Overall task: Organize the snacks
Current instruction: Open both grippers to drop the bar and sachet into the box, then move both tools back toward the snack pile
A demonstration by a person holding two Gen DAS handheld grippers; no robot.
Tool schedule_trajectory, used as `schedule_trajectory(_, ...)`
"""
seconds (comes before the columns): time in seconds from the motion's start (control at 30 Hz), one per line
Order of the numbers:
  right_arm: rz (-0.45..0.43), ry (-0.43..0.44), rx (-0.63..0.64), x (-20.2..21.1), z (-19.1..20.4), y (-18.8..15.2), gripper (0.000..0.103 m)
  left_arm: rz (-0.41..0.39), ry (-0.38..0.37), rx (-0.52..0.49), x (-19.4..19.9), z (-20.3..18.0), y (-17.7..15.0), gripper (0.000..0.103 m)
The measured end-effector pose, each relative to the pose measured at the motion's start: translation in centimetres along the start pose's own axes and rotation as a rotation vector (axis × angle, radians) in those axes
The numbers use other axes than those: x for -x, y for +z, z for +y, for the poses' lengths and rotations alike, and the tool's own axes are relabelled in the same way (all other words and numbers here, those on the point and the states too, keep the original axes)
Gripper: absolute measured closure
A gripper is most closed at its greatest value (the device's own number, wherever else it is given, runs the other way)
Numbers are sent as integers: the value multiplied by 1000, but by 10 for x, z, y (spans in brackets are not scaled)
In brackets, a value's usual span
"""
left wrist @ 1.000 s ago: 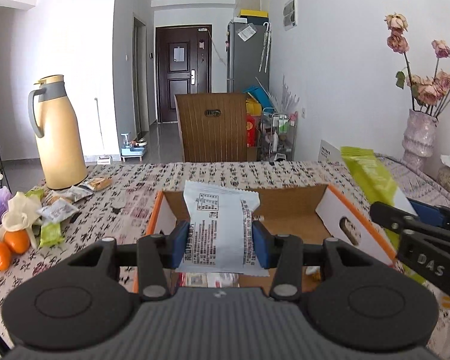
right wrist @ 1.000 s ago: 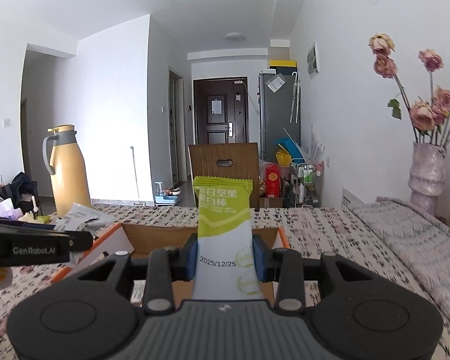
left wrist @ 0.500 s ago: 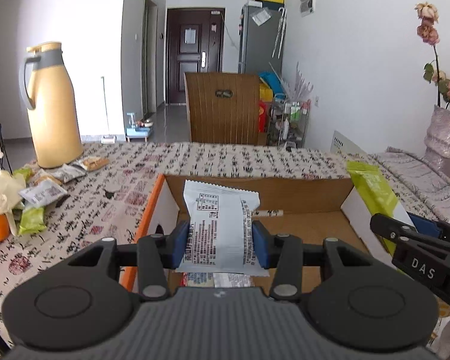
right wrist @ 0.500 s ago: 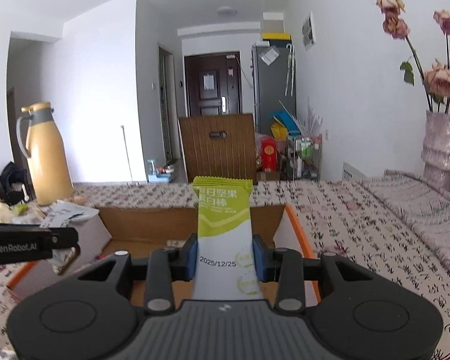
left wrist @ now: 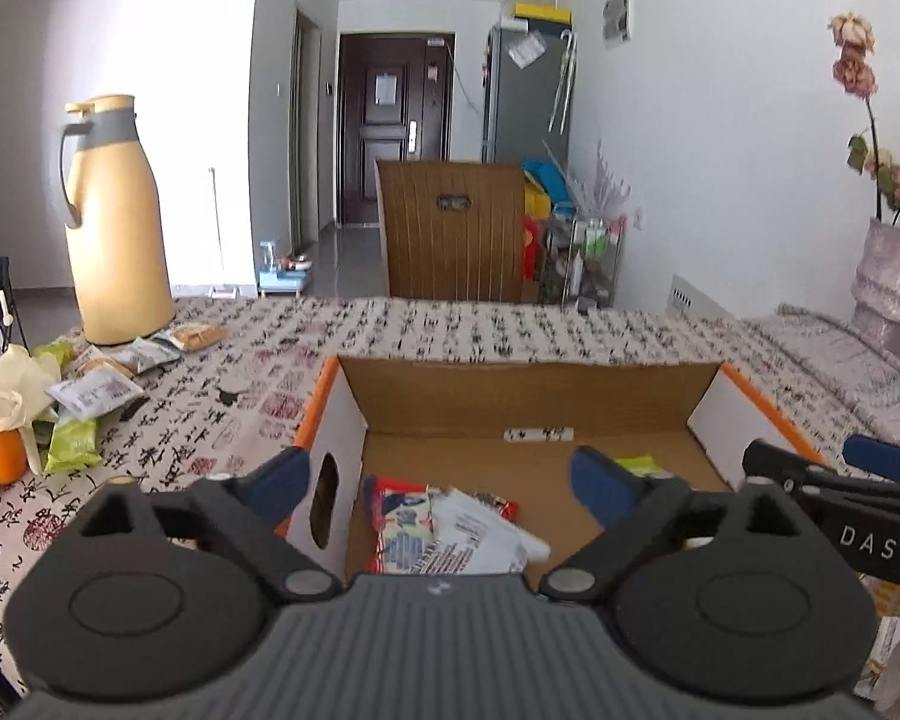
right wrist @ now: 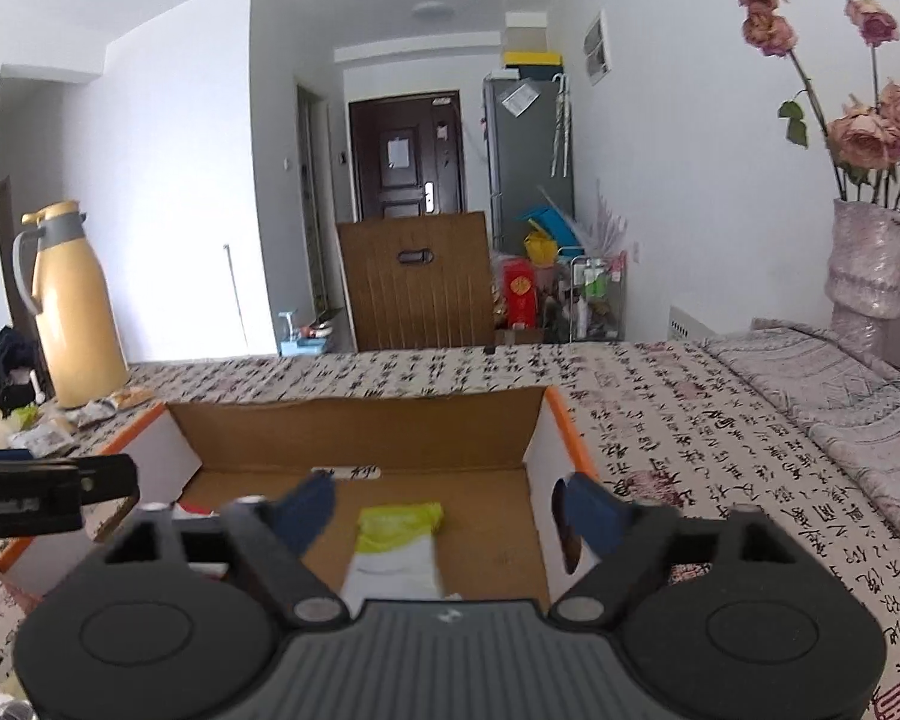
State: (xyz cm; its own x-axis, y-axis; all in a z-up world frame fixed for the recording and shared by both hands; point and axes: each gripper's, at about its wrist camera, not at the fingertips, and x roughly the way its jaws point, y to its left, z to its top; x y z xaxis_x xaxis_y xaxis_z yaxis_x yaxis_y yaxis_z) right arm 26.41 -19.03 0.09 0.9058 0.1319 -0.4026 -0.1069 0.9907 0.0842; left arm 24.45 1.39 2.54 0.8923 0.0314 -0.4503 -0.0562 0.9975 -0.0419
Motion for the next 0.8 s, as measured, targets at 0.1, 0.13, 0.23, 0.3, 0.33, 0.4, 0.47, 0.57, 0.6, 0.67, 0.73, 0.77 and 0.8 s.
schedule_trajectory(0.1, -16, 4, -19, 3, -4, 1, 0, -19, 3, 9, 6, 1, 2, 0)
schedule_trajectory(0.13, -19, 5, -21, 4, -4, 1, 0, -21, 2, 10, 6, 1, 2, 0)
schedule_trajectory(0.23, -25, 8, -22, 6, -4, 3, 0, -23, 3, 15, 7, 2, 3, 0)
schedule_trajectory(0.3, -27, 8, -22, 8, -4, 3, 0, -26, 3, 18, 8, 3, 3, 0)
schedule_trajectory(0.33, -29, 7, -21, 8, -5, 3, 0, -30, 2, 18, 10, 3, 3, 0)
schedule_trajectory(0.4, -34, 6, -20, 10, -4, 4, 0, -39, 2, 15, 13, 2, 4, 0)
schedule_trajectory(0.47, -36, -5, -12, 12, -4, 6, 0, -41, 2, 11, 16, 1, 5, 0)
schedule_trajectory(0.57, -53, -11, -2, 22, -2, 10, 0, -48, 5, 10, 22, -1, 9, 0)
schedule_trajectory(0.6, -61, -12, 1, 25, -2, 11, 0, -53, 6, 9, 25, -1, 10, 0)
schedule_trajectory(0.67, -75, -13, 9, 33, 0, 14, 0, -64, 9, 4, 32, -2, 12, 0)
schedule_trajectory(0.73, -86, -12, 17, 41, 0, 14, 0, -75, 10, -4, 40, -3, 11, 0)
schedule_trajectory(0.77, -88, -12, 19, 45, 1, 14, 0, -79, 12, -7, 43, -3, 11, 0)
schedule_trajectory(0.8, -90, -13, 20, 49, 2, 14, 0, -83, 13, -8, 48, -2, 11, 0)
